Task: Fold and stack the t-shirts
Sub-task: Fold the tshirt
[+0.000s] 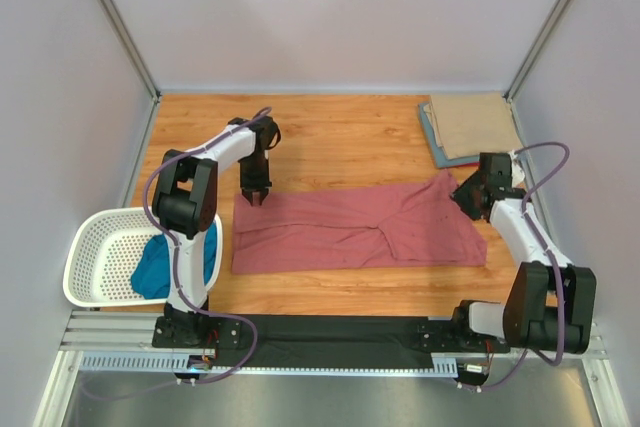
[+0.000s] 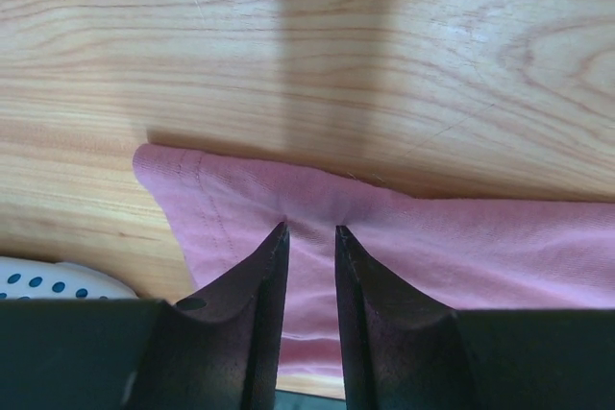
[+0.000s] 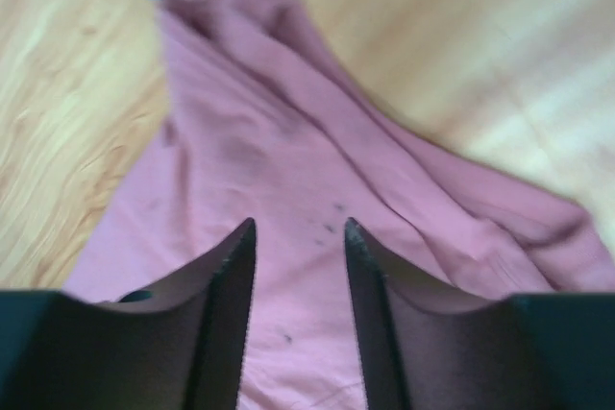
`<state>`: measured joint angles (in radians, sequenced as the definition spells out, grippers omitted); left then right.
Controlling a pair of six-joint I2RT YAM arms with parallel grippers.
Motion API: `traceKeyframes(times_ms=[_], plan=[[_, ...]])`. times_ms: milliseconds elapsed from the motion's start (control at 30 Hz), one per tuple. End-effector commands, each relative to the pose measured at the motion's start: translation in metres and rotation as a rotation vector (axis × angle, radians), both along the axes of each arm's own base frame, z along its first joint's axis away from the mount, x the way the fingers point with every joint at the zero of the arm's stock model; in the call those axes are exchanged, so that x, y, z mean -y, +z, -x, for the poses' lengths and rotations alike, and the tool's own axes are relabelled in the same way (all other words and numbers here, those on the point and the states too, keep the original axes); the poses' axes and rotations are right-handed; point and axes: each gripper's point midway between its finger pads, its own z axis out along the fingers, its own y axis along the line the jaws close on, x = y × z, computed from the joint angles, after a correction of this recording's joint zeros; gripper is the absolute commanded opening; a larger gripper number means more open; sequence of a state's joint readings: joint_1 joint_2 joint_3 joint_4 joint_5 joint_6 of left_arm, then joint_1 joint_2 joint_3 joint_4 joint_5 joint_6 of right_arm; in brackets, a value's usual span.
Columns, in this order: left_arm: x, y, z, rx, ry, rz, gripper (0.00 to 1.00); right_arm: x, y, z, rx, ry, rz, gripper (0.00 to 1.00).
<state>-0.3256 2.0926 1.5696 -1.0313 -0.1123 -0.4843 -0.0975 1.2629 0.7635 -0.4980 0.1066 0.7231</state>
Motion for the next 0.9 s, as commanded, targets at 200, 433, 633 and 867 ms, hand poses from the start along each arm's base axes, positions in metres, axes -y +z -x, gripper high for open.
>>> traceKeyframes(times_ms=[200, 433, 633, 867], plan=[[-0.003, 0.01, -0.007, 0.02, -0.024, -0.019, 0.33, -0.016, 0.013, -0.081, 0.113, 0.395, -0.04, 0.46], [-0.005, 0.014, -0.01, 0.028, -0.03, -0.033, 0.33, -0.012, -0.009, -0.082, 0.042, 0.423, -0.051, 0.42], [-0.006, 0.016, -0.012, 0.038, -0.028, -0.036, 0.33, 0.002, -0.025, -0.075, -0.006, 0.394, -0.032, 0.41], [-0.005, 0.016, -0.013, 0.04, -0.031, -0.039, 0.33, 0.003, -0.04, -0.073, -0.031, 0.405, -0.041, 0.38]])
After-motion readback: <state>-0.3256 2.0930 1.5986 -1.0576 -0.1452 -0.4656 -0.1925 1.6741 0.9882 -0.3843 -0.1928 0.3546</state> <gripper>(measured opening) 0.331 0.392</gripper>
